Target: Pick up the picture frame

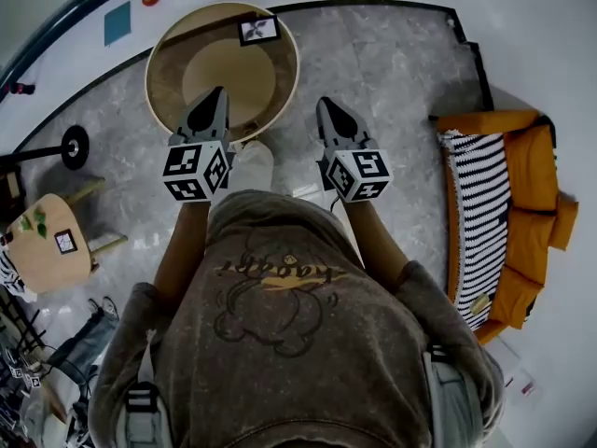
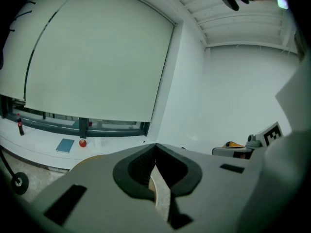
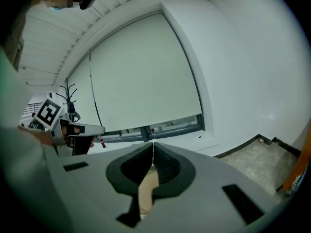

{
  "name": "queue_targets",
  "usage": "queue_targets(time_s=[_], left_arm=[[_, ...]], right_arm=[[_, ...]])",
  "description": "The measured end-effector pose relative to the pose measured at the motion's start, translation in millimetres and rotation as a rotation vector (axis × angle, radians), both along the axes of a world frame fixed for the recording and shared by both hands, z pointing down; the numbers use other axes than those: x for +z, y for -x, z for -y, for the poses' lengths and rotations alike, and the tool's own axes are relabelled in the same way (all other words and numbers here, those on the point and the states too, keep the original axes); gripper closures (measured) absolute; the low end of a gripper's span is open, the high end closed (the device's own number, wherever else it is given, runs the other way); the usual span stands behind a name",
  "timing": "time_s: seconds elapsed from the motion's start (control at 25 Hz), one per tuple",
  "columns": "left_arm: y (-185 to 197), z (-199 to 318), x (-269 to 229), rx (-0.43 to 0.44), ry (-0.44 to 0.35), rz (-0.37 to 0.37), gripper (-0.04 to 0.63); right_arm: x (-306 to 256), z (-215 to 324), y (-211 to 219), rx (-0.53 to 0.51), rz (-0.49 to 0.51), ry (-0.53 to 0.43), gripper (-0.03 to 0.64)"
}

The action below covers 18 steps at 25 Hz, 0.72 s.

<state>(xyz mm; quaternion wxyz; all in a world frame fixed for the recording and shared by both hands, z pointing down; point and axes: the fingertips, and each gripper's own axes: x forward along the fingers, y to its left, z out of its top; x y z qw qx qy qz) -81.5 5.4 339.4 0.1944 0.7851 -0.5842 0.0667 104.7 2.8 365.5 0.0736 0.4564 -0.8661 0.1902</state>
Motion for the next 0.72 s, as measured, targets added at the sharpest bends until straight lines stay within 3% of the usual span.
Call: queue_targets(time_s=[0.4,0.72], left_arm=[[32.6,88.4,-18.2,0.059,-0.028,-0.001,0.577],[45.9,128.8,-22.9,0.086,-0.038,0.005,0.577]], right_arm=[[-21.9,79.8,40.8,0.052,0.0,-0.03,0.597],[-25.5,116.1,59.6,0.074,0.004,-0.032,0.597]])
